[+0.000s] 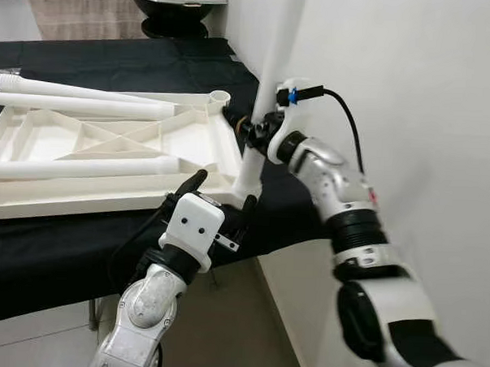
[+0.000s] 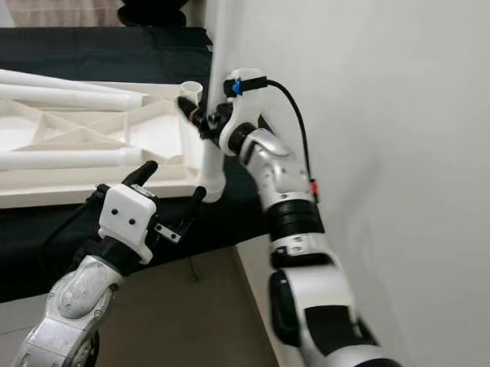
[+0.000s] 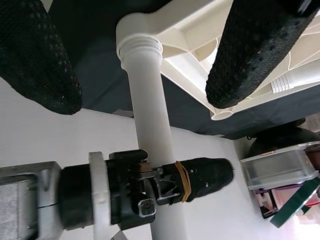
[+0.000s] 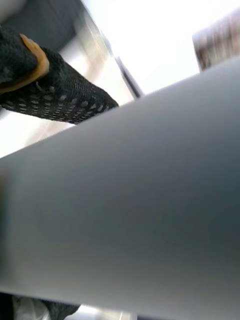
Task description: Building children table
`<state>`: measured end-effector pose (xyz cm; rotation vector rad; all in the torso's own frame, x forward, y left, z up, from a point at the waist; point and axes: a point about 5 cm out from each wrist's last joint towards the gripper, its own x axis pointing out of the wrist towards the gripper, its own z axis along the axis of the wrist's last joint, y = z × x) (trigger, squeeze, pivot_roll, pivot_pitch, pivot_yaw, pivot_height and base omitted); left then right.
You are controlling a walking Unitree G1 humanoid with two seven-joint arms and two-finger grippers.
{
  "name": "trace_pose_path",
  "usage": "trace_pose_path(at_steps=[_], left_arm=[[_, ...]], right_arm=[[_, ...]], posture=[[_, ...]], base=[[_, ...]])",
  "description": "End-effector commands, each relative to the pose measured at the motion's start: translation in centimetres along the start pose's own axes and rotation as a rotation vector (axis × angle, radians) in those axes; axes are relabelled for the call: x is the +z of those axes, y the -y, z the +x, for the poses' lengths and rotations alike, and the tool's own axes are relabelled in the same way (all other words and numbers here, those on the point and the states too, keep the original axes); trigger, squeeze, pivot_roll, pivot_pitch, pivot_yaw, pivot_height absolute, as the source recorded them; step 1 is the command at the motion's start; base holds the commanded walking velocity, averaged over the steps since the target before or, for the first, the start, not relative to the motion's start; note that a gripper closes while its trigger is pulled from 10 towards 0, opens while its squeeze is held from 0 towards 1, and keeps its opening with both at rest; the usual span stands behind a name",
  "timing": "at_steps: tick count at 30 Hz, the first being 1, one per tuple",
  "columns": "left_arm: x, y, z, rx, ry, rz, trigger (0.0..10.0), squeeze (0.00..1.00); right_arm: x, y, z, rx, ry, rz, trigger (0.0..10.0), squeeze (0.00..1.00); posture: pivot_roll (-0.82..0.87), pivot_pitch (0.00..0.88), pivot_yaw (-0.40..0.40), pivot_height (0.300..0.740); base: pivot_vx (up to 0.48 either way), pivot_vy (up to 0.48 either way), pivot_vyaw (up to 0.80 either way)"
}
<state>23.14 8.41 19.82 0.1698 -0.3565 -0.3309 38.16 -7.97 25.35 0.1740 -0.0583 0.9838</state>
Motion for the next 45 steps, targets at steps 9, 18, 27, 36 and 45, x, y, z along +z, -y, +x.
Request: trace_pose_path(at_steps=[9, 18, 27, 36, 45], left_arm=[[-0.1, 0.2, -0.1, -0.003, -0.002, 0.002, 10.0, 0.00], [0.0, 0.3, -0.3, 0.001, 0.002, 0.001, 10.0, 0.00], [-0.1, 0.2, -0.3, -0.001, -0.002, 0.006, 10.0, 0.00], [-0.2, 0.3, -0.1, -0.003, -0.001, 0.008, 10.0, 0.00], [-0.1, 0.2, -0.1, 0.003, 0.000, 0.009, 10.0, 0.00]], right_arm=[[-0.8, -2.9, -0.7, 0.459, -0.024, 0.040, 10.0, 0.00], [-2.0, -2.3, 0.4, 0.350, -0.057, 0.006, 0.0, 0.00], [-2.1, -1.7, 1.8, 0.071, -0.019, 0.015, 0.0, 0.00], [-4.3, 3.7, -0.9, -1.015, -0.105, 0.070, 0.0, 0.00], [-3.8, 0.8, 1.7, -0.896, -0.006, 0.112, 10.0, 0.00]], posture=[[0.08, 0.055, -0.126, 0.740], [0.09, 0.031, -0.136, 0.740], [0.09, 0.031, -0.131, 0.740], [0.09, 0.034, -0.124, 0.740], [0.08, 0.043, -0.128, 0.740]], base=[[0.000, 0.000, 0.00], [0.000, 0.000, 0.00], [0.000, 0.000, 0.00], [0.000, 0.000, 0.00], [0.000, 0.000, 0.00]])
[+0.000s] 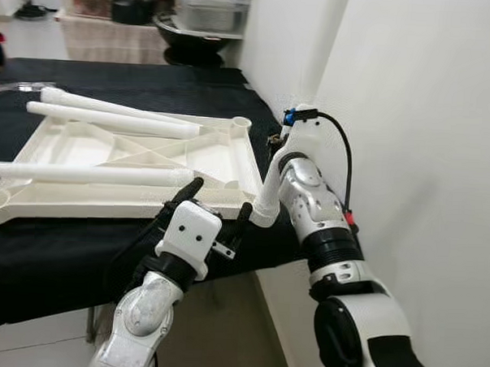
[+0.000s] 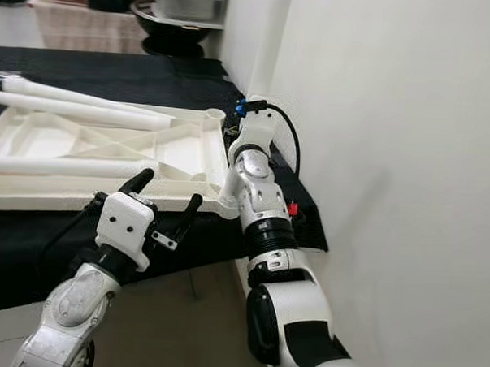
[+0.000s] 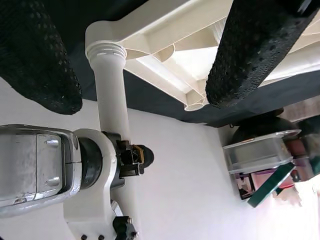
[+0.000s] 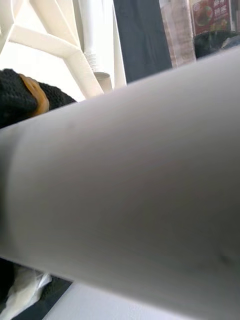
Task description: Building children table
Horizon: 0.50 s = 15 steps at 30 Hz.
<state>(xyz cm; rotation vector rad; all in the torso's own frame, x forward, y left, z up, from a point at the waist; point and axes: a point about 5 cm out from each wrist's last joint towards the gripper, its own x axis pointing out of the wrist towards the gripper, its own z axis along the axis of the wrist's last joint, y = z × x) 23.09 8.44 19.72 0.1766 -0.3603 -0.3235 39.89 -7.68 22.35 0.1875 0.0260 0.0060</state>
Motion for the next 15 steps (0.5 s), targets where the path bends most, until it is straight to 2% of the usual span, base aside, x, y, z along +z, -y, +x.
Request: trace_pose_path(at_steps=[1, 2, 3, 4, 5, 6, 8, 9, 10, 12, 13, 15], left_arm=[[-0.1, 0.2, 0.0, -0.003, -0.002, 0.001, 10.0, 0.00], [-0.1, 0.2, 0.0, -0.003, -0.002, 0.001, 10.0, 0.00], [-0.1, 0.2, 0.0, -0.003, -0.002, 0.001, 10.0, 0.00], [-0.1, 0.2, 0.0, -0.003, -0.002, 0.000, 10.0, 0.00], [-0.1, 0.2, 0.0, -0.003, -0.002, 0.000, 10.0, 0.00], [0.0, 0.2, 0.0, -0.002, -0.001, -0.001, 10.0, 0.00], [0.0, 0.2, 0.0, -0.002, 0.000, -0.001, 10.0, 0.00], [0.0, 0.2, 0.0, -0.001, 0.000, -0.001, 10.0, 0.00], [0.0, 0.2, 0.0, -0.002, 0.001, -0.001, 10.0, 0.00], [0.0, 0.2, 0.0, -0.002, 0.001, -0.001, 10.0, 0.00], [0.0, 0.2, 0.1, -0.003, 0.002, -0.001, 10.0, 0.00], [0.1, 0.2, 0.1, -0.004, 0.003, -0.003, 10.0, 0.00]], right_arm=[[-0.9, -1.2, -0.2, 0.083, -0.060, 0.079, 10.0, 0.00], [-0.7, -2.1, -0.3, 0.140, -0.050, 0.099, 10.0, 0.00], [-0.7, -2.1, -0.3, 0.140, -0.050, 0.099, 10.0, 0.00], [-0.5, -3.0, -0.4, 0.219, -0.046, 0.105, 10.0, 0.00], [-0.5, -3.0, -0.4, 0.219, -0.046, 0.105, 10.0, 0.00], [-0.1, -3.6, -0.4, 0.253, -0.032, 0.113, 10.0, 0.17], [0.3, -3.9, -0.3, 0.271, -0.023, 0.116, 10.0, 0.17], [0.9, -3.9, -0.2, 0.297, -0.004, 0.118, 10.0, 1.00], [1.4, -3.9, -0.1, 0.316, 0.014, 0.097, 10.0, 0.00], [1.4, -3.9, -0.1, 0.316, 0.014, 0.097, 10.0, 0.00], [1.8, -3.7, 0.1, 0.360, 0.009, 0.093, 10.0, 0.00], [2.2, -4.2, -0.2, 0.597, -0.023, 0.098, 10.0, 0.00]], posture=[[0.08, 0.043, -0.128, 0.740], [0.08, 0.043, -0.129, 0.740], [0.08, 0.043, -0.129, 0.740], [0.08, 0.045, -0.129, 0.740], [0.08, 0.045, -0.129, 0.740], [0.08, 0.048, -0.131, 0.740], [0.08, 0.048, -0.131, 0.740], [0.08, 0.047, -0.131, 0.740], [0.08, 0.045, -0.130, 0.740], [0.08, 0.045, -0.130, 0.740], [0.08, 0.045, -0.130, 0.740], [0.08, 0.050, -0.129, 0.740]], base=[[0.000, 0.000, 0.00], [0.000, 0.000, 0.00], [0.000, 0.000, 0.00], [0.000, 0.000, 0.00], [0.000, 0.000, 0.00], [0.000, 0.000, 0.00], [0.000, 0.000, 0.00], [0.000, 0.000, 0.00], [0.000, 0.000, 0.00], [0.000, 0.000, 0.00], [0.000, 0.000, 0.00], [0.000, 0.000, 0.00]])
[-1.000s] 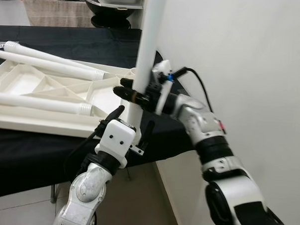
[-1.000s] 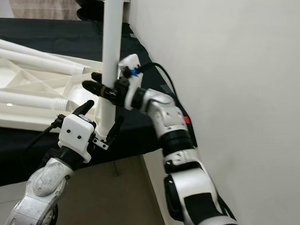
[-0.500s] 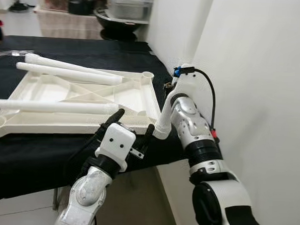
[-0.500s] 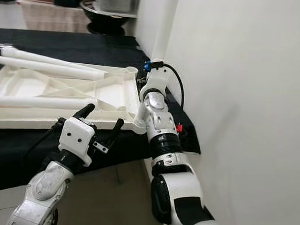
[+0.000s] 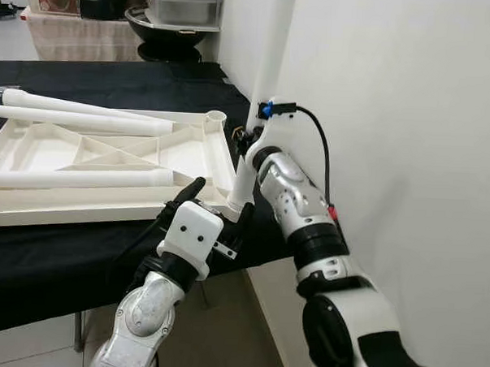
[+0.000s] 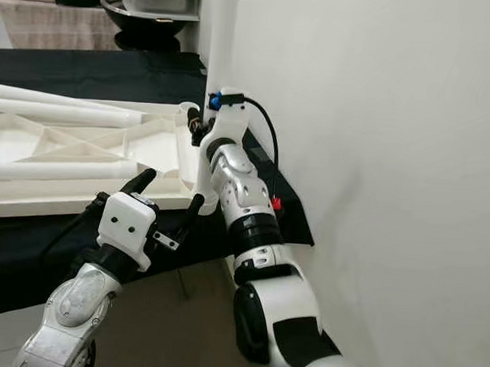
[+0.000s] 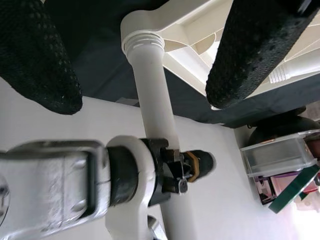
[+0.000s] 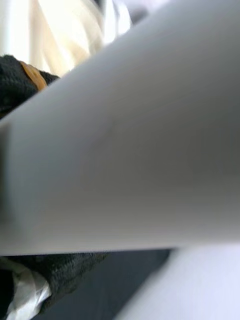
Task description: Building children table
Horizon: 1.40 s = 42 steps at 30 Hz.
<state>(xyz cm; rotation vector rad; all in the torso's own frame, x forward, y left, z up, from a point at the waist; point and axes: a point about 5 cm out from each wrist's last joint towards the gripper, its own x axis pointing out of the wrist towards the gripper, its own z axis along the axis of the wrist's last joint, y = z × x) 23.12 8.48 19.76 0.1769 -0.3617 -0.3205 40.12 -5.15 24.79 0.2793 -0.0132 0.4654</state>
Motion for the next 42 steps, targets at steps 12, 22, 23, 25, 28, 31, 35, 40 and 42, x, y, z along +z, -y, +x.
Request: trace_pose_path(at_steps=[12, 22, 23, 25, 28, 31, 35, 40, 42], left_arm=[[0.3, 0.1, 0.2, 0.004, 0.016, 0.006, 10.0, 0.00], [0.6, 0.1, 0.3, -0.011, 0.022, 0.018, 10.0, 0.00], [0.6, 0.1, 0.3, -0.011, 0.022, 0.018, 10.0, 0.00], [0.6, 0.1, 0.3, -0.011, 0.020, 0.018, 10.0, 0.00], [0.5, 0.0, 0.3, -0.009, 0.018, 0.018, 10.0, 0.00], [0.4, 0.0, 0.2, -0.008, 0.013, 0.017, 10.0, 0.00], [-0.3, -0.1, 0.0, -0.005, -0.011, 0.021, 10.0, 0.00], [-0.3, -0.1, 0.0, -0.005, -0.013, 0.022, 10.0, 0.00], [-0.4, 0.0, 0.0, -0.013, -0.017, 0.023, 10.0, 0.00]], right_arm=[[-0.2, -2.1, -4.2, 0.892, -0.118, -0.161, 10.0, 0.00], [-0.1, -0.3, -2.2, 0.673, -0.093, -0.145, 0.0, 0.00], [-0.1, -0.3, -2.2, 0.673, -0.093, -0.145, 0.0, 0.00], [0.4, -0.2, -2.1, 0.635, -0.064, -0.135, 0.0, 0.00], [1.0, 0.2, -1.7, 0.534, -0.030, -0.135, 0.0, 0.00], [1.1, 0.6, -1.2, 0.422, -0.024, -0.123, 0.0, 0.00], [-0.5, 5.5, -1.2, -0.410, -0.065, -0.067, 0.0, 0.00], [-0.9, 6.2, -1.8, -0.546, -0.050, -0.055, 0.0, 0.00], [-1.1, 5.4, -2.2, -0.635, 0.004, -0.048, 0.0, 0.00]], posture=[[0.09, 0.060, -0.122, 0.740], [0.09, 0.080, -0.126, 0.740], [0.09, 0.080, -0.126, 0.740], [0.09, 0.083, -0.122, 0.740], [0.09, 0.079, -0.125, 0.740], [0.08, 0.078, -0.125, 0.740], [0.08, 0.075, -0.126, 0.740], [0.08, 0.073, -0.124, 0.740], [0.08, 0.072, -0.127, 0.740]], base=[[0.000, 0.000, 0.00], [0.000, 0.000, 0.00], [0.000, 0.000, 0.00], [0.000, 0.000, 0.00], [0.000, 0.000, 0.00], [0.000, 0.000, 0.00], [0.000, 0.000, 0.00], [0.000, 0.000, 0.00], [0.000, 0.000, 0.00]])
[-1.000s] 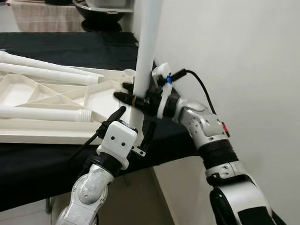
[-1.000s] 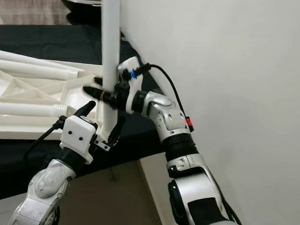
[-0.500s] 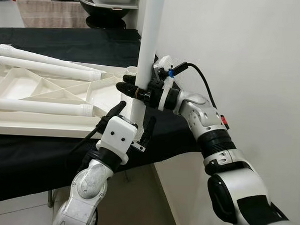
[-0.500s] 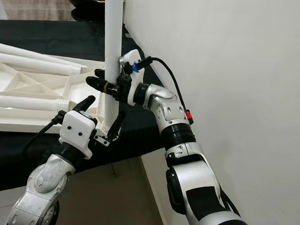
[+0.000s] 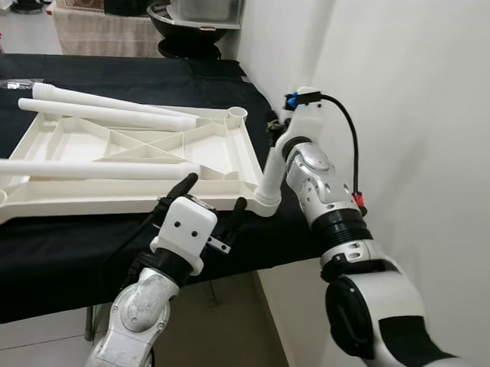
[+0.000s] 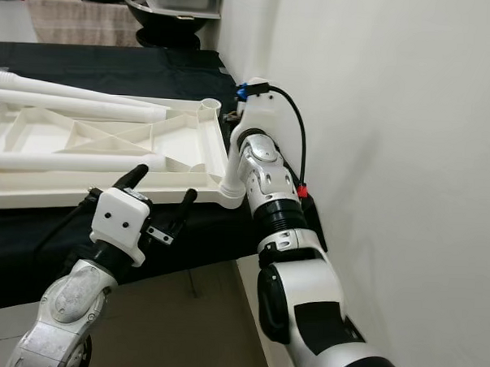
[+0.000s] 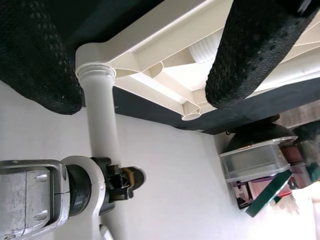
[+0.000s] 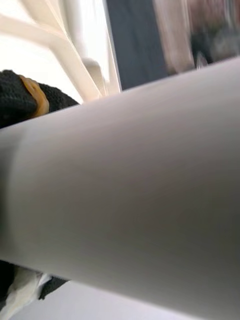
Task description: Building children table
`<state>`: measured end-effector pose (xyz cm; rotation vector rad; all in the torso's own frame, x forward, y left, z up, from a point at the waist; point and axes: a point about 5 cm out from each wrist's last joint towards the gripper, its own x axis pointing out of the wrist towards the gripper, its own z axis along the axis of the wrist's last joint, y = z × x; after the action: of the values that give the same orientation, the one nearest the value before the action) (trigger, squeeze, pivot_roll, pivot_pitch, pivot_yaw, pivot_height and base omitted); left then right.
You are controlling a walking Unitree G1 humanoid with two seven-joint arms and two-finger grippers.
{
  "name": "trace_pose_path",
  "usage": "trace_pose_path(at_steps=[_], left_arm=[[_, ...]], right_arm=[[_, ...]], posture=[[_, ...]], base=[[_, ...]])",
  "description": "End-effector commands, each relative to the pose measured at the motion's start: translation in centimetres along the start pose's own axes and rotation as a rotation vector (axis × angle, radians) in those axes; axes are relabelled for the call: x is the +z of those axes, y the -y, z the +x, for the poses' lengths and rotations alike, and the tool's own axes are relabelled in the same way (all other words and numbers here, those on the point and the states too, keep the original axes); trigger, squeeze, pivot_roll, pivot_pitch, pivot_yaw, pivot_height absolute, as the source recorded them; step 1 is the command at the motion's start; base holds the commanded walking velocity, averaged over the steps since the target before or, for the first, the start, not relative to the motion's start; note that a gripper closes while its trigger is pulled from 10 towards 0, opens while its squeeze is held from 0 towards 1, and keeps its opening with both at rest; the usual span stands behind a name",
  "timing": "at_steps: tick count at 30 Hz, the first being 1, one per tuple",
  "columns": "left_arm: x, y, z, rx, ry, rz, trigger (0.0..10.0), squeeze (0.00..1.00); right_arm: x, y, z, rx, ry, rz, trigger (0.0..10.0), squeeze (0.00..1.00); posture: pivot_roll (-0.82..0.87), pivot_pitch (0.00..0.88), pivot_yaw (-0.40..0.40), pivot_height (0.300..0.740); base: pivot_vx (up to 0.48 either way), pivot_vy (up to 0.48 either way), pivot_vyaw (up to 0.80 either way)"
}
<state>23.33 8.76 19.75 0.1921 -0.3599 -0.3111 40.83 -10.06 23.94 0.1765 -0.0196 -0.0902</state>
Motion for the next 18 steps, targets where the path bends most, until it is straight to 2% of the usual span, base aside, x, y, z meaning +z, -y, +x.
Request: trace_pose_path(at_steps=[1, 2, 3, 4, 5, 6, 8, 9, 10, 11, 13, 14, 15, 17, 18], left_arm=[[-0.3, 0.4, -0.1, -0.020, -0.012, 0.008, 10.0, 0.00], [-0.3, 0.4, -0.1, -0.020, -0.012, 0.008, 10.0, 0.00], [-0.3, 0.4, -0.1, -0.019, -0.013, 0.008, 10.0, 0.00], [-0.3, 0.4, -0.2, -0.020, -0.014, 0.009, 10.0, 0.00], [-0.3, 0.4, -0.2, -0.020, -0.014, 0.009, 10.0, 0.00], [-0.3, 0.4, -0.2, -0.020, -0.014, 0.010, 10.0, 0.00], [-0.3, 0.4, -0.2, -0.020, -0.014, 0.010, 10.0, 0.00], [-0.3, 0.4, -0.3, -0.020, -0.016, 0.011, 10.0, 0.00], [-0.3, 0.4, -0.3, -0.019, -0.016, 0.010, 10.0, 0.00], [-0.3, 0.4, -0.3, -0.020, -0.015, 0.010, 10.0, 0.00], [-0.3, 0.4, -0.3, -0.020, -0.015, 0.010, 10.0, 0.00], [-0.3, 0.5, -0.3, -0.021, -0.014, 0.009, 10.0, 0.00], [-0.3, 0.5, -0.3, -0.021, -0.014, 0.009, 10.0, 0.00], [-0.3, 0.5, -0.3, -0.023, -0.011, 0.008, 10.0, 0.00], [-0.3, 0.5, -0.3, -0.023, -0.011, 0.008, 10.0, 0.00]], right_arm=[[-1.8, -0.1, -0.4, -0.035, -0.076, 0.046, 0.5, 0.00], [-1.8, -0.1, -0.4, -0.035, -0.076, 0.046, 0.5, 0.00], [-2.0, -1.0, -0.5, 0.031, -0.083, 0.054, 9.5, 0.00], [-2.0, -2.0, -0.7, 0.084, -0.080, 0.054, 10.0, 0.00], [-2.0, -2.0, -0.7, 0.084, -0.080, 0.054, 10.0, 0.00], [-2.0, -2.7, -0.8, 0.132, -0.073, 0.061, 10.0, 0.00], [-2.0, -2.7, -0.8, 0.132, -0.073, 0.061, 10.0, 0.00], [-1.7, -3.1, -0.8, 0.166, -0.059, 0.059, 10.0, 1.00], [-1.2, -3.5, -0.8, 0.189, -0.032, 0.058, 10.0, 1.00], [-0.6, -4.0, -0.7, 0.239, -0.012, 0.058, 10.0, 0.00], [-0.2, -4.3, -0.7, 0.263, 0.002, 0.056, 10.0, 0.00], [0.1, -5.1, -0.9, 0.378, -0.010, 0.074, 10.0, 0.00], [0.1, -5.1, -0.9, 0.378, -0.010, 0.074, 10.0, 0.00], [0.2, -6.4, -1.5, 0.628, -0.066, 0.094, 10.0, 0.00], [0.2, -6.4, -1.5, 0.628, -0.066, 0.094, 10.0, 0.00]], posture=[[0.08, 0.070, -0.129, 0.740], [0.08, 0.070, -0.129, 0.740], [0.09, 0.061, -0.132, 0.740], [0.09, 0.059, -0.134, 0.740], [0.09, 0.059, -0.134, 0.740], [0.09, 0.059, -0.135, 0.740], [0.09, 0.059, -0.135, 0.740], [0.09, 0.059, -0.135, 0.740], [0.09, 0.056, -0.134, 0.740], [0.09, 0.054, -0.134, 0.740], [0.09, 0.054, -0.134, 0.740], [0.09, 0.051, -0.132, 0.740], [0.09, 0.051, -0.132, 0.740], [0.09, 0.049, -0.135, 0.740], [0.09, 0.049, -0.135, 0.740]], base=[[0.000, 0.000, 0.00], [0.000, 0.000, 0.00], [0.000, 0.000, 0.00], [0.000, 0.000, 0.00], [0.000, 0.000, 0.00], [0.000, 0.000, 0.00], [0.000, 0.000, 0.00], [0.000, 0.000, 0.00], [0.000, 0.000, 0.00], [0.000, 0.000, 0.00], [0.000, 0.000, 0.00], [0.000, 0.000, 0.00], [0.000, 0.000, 0.00], [0.000, 0.000, 0.00], [0.000, 0.000, 0.00]])
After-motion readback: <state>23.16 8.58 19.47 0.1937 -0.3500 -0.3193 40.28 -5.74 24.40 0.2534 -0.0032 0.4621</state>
